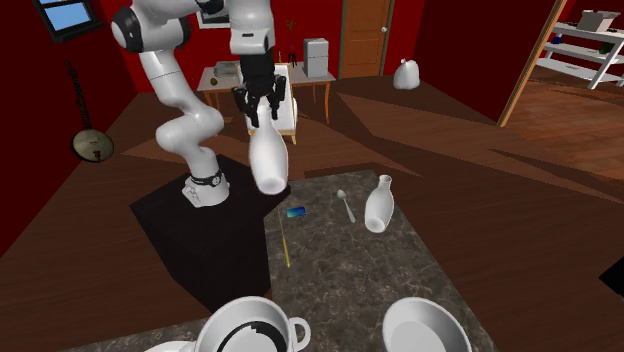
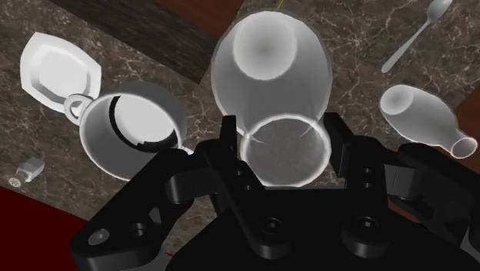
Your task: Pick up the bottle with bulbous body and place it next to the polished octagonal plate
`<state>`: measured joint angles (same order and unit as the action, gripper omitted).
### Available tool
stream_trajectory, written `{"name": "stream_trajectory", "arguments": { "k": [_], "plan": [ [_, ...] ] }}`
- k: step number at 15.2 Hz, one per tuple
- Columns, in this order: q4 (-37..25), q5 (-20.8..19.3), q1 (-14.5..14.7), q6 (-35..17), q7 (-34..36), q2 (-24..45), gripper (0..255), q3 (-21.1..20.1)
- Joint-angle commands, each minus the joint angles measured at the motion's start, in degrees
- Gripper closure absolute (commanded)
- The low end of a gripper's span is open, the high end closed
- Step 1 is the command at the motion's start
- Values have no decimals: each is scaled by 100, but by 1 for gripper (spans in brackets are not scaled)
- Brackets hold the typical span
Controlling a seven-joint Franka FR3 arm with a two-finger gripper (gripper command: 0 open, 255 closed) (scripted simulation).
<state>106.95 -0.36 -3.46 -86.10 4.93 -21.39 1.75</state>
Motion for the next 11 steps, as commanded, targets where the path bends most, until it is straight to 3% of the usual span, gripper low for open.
{"name": "stream_trajectory", "arguments": {
  "k": [1,11],
  "plan": [
    [49,-73,-92,27,-285,-81,255,193],
    [-7,-448,-541,64,-1708,-110,255,1208]
  ]
}}
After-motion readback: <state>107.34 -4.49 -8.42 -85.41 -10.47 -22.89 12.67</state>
